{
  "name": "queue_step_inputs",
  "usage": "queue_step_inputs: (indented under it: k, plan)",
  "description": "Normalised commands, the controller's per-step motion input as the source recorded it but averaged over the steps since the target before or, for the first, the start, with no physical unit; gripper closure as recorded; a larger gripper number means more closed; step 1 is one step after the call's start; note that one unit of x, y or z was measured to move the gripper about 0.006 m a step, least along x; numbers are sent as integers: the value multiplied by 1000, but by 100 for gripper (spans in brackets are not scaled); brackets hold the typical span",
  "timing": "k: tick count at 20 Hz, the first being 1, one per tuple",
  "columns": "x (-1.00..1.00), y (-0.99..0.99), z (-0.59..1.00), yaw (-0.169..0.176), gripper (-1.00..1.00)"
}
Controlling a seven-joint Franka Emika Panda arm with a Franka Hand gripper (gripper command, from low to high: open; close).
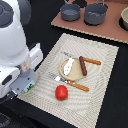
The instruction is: Interact with the objects in diverse but meaningful ways.
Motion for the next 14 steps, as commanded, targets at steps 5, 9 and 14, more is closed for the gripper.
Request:
queue_step_inputs:
  k: [5,9,14]
  plan:
    - [-108,358,452,10,100]
    - [-178,826,944,66,100]
    - [-127,825,899,70,100]
